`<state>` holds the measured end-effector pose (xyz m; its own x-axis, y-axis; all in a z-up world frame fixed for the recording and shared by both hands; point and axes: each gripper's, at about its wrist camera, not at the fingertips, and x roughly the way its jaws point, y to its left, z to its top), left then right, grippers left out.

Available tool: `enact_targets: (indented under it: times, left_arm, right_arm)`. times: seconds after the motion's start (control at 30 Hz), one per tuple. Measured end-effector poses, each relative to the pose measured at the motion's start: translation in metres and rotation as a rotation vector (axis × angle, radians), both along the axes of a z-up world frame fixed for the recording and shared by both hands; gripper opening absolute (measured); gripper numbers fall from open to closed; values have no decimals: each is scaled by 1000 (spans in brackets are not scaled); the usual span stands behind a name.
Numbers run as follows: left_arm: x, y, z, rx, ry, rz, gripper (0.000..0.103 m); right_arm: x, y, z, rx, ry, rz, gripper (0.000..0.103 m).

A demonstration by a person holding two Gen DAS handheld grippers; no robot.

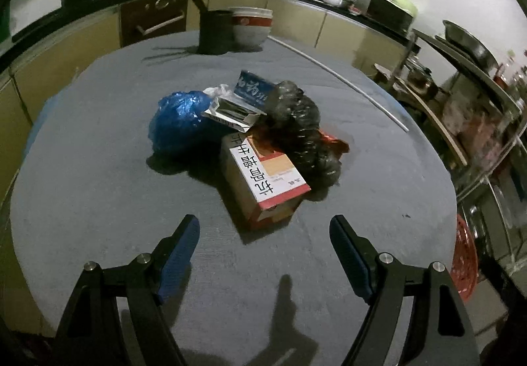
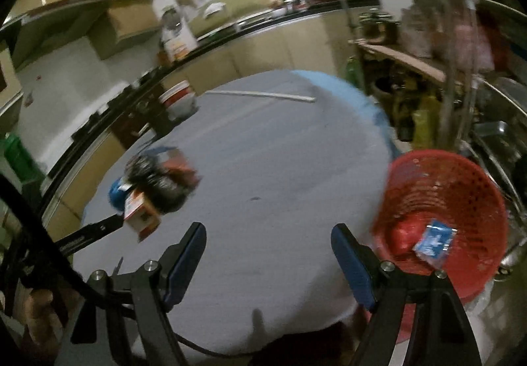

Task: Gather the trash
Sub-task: 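Return both tools to the table and grasp the white-and-red medicine box with the left tool, then grasp the black plastic bag with the right tool while the left tool holds the box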

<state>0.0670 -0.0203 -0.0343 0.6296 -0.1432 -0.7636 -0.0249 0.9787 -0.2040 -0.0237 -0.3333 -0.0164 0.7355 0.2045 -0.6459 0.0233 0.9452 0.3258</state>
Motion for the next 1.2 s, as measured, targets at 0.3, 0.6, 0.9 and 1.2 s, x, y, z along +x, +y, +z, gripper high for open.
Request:
enact_targets:
  times: [0.3, 0.6, 0.9, 1.2]
  left_arm:
    - [37, -35, -12, 81, 11, 30, 82]
    - [48, -6, -24, 63, 41, 81, 56]
    - [18, 29, -15, 75, 11, 55, 54]
    - [2, 55, -12, 90, 5, 46, 54]
  right_arm:
    - [2, 16, 0, -9, 12, 28, 81]
    - [6, 4, -6, 0, 31, 13, 81]
    - [41, 47, -4, -34, 24, 152, 81]
    - [116, 127, -13, -63, 52, 407, 81]
